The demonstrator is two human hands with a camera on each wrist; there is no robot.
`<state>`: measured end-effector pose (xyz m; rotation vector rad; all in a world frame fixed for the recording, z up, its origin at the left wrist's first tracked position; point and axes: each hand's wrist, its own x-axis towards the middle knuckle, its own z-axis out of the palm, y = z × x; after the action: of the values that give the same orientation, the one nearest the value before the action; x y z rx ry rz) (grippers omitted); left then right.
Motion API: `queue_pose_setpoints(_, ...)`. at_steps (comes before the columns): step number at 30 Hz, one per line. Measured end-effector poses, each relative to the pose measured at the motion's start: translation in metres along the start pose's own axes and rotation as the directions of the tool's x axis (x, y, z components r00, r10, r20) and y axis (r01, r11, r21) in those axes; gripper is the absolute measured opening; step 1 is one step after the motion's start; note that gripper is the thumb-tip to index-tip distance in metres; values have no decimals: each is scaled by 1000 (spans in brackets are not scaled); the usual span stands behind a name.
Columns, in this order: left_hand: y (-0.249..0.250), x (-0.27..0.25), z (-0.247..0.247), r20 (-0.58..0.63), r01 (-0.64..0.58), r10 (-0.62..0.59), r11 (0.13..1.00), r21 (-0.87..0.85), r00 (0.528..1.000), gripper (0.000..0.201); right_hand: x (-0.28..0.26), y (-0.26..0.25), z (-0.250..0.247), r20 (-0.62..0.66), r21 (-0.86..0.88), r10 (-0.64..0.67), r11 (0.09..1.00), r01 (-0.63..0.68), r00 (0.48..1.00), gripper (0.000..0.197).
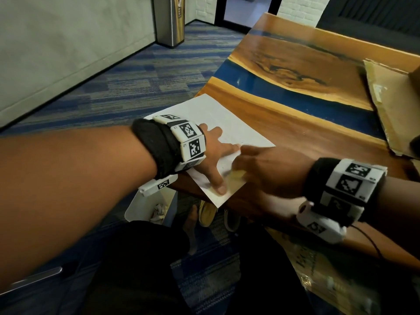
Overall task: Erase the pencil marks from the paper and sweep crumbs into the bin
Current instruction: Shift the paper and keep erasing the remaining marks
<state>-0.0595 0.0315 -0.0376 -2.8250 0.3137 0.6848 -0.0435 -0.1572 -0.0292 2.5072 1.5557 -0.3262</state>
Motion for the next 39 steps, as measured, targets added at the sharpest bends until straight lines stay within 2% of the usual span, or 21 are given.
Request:
queue_pose_setpoints(3, 1, -1, -1, 13, 2, -2, 1000, 17, 1000, 130, 5, 36, -1, -50, -66, 212, 975, -215, 976, 32)
queue_pose_setpoints(4, 1, -1, -2, 16, 2, -2, 1000, 16, 1000, 129, 4, 39, 1, -61, -59, 235, 969, -239, 970, 31)
queue_pose_setpoints(5, 1, -1, -3, 18, 3, -3, 1000, 11, 1000, 129, 3, 33, 2, -60, -44, 215, 975, -217, 975, 30)
queue_pose_setpoints(8, 2, -1, -5, 28, 12, -12, 1000, -13, 1000, 129, -7, -1, 8, 3, 44, -11, 999, 10, 1000, 30)
queue_pose_setpoints(9, 2, -2, -5, 30, 15, -15, 1000, -12, 999, 129, -8, -4, 8, 20, 44, -44, 998, 43, 999, 30)
queue_pose_setpoints(10, 3, -2, -6, 31, 15, -14, 1000, -7, 999, 128, -5, 2, 6, 15, 20, -32, 999, 32, 999, 31)
queue_pose_setpoints(13, 4, -2, -6, 28, 11, -11, 1000, 15, 1000, 127, 2, 31, 2, -51, -52, 177, 982, -180, 983, 34)
queue_pose_setpoints(14, 4, -2, -6, 31, 12, -13, 1000, 19, 999, 127, 0, 33, 3, -67, -59, 185, 980, -189, 980, 34)
queue_pose_setpoints(18, 5, -2, -8, 36, 12, -12, 1000, 3, 999, 128, -17, -6, 10, 0, 13, -77, 997, 77, 997, 37)
queue_pose_setpoints(19, 5, -2, -9, 38, 12, -12, 1000, 5, 999, 128, -18, -4, 8, 13, 12, -67, 998, 67, 998, 38)
queue_pose_setpoints(22, 7, -1, -10, 42, 11, -12, 1000, 9, 999, 127, -14, 27, 5, -52, -59, 137, 988, -140, 989, 34)
queue_pose_setpoints(23, 7, -1, -10, 44, 12, -13, 1000, 14, 999, 127, -14, 29, 6, -57, -69, 151, 986, -154, 987, 33)
queue_pose_setpoints(27, 6, 0, -11, 44, 7, -7, 1000, 3, 999, 129, -23, -7, 10, -8, -17, -91, 996, 91, 996, 40)
queue_pose_setpoints(28, 6, 0, -11, 43, 7, -8, 1000, 6, 999, 129, -23, -6, 8, 4, -36, -87, 996, 87, 996, 40)
queue_pose_setpoints(32, 6, -2, -10, 52, 9, -10, 1000, 11, 999, 126, -14, 30, -1, 8, -90, 196, 977, -195, 980, 33)
queue_pose_setpoints(38, 13, -1, -4, 9, 48, -47, 997, -55, 999, 115, -15, 29, 0, -5, -138, 245, 960, -243, 970, 33)
queue_pose_setpoints(39, 15, -1, -3, -1, 55, -55, 997, -58, 998, 115, -17, 23, 1, -19, -121, 216, 969, -217, 976, 34)
